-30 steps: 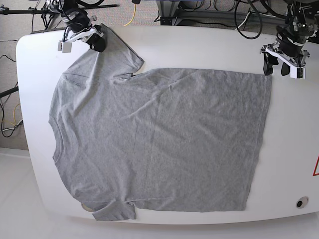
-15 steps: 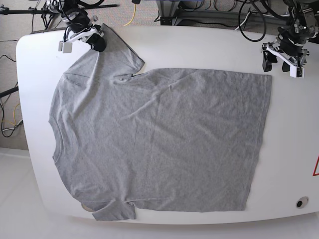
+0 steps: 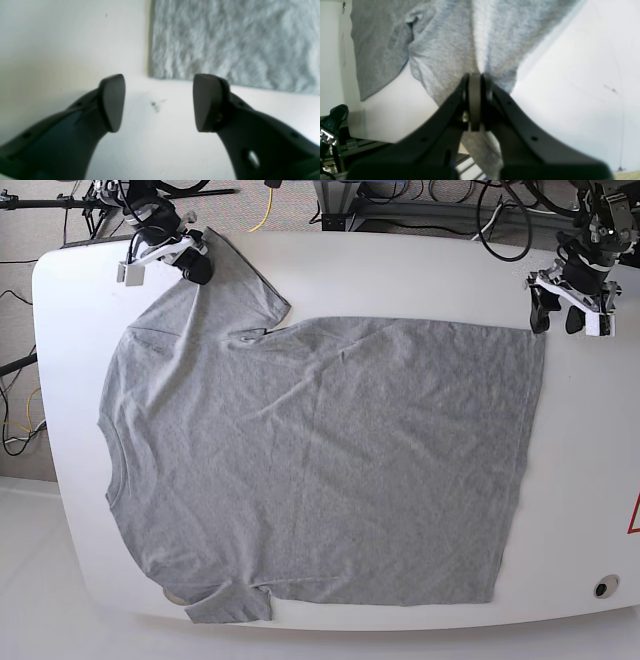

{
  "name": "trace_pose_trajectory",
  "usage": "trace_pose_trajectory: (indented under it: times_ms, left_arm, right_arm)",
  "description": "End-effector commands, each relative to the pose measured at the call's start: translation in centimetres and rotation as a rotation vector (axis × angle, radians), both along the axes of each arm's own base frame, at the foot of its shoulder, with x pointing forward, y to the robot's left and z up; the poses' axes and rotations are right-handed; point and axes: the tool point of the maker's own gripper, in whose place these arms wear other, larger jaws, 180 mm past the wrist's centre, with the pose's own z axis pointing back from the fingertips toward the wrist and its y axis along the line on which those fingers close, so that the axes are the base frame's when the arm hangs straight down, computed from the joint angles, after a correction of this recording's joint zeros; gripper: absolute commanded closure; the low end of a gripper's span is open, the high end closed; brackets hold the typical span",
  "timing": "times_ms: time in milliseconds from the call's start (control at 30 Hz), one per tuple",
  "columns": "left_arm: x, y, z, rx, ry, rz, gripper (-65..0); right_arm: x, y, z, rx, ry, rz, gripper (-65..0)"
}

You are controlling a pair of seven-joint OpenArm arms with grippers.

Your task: Fold the T-shirt properly

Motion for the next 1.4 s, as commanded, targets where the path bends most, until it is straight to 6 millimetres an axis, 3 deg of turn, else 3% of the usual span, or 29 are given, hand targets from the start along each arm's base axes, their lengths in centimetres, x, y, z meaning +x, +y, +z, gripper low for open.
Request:
trace_pose_trajectory:
  times_ms: [0,433,700,967,1033,1367]
  left_arm:
    - [0.7,0.4,1.1,0.012,-0.034,-0.002,-36.7]
    - [-0.7,1.0,-2.9,-0.009,0.163,0.002,-45.1]
    - [-0.8,0.3,-2.8,-0.019,0.199,-0.047,-51.4]
    - [0.2,0.3,-2.4,-0.019,0.156,-0.032,-48.9]
    - [1.4,0.1,-1.7,-0.030,0.087,-0.002,-45.7]
    - [1.5,-0.9,-1.8,-0.064,0.069,0.010,-44.3]
  right_arm:
    - [0.0,-0.1,0.4,-0.010,-0.010,0.006,-0.7]
    - [-0.2,-0.3,0.2,-0.022,0.000,0.001,-0.4]
    - [-0.4,-0.2,0.1,-0.021,0.010,0.012,-0.4]
    - [-0.5,-0.2,0.1,-0.023,0.012,0.013,-0.3]
    - [-0.3,-0.1,0.1,-0.021,0.003,0.018,-0.1]
    - [-0.3,0.1,0.2,-0.017,0.000,0.023,-0.2]
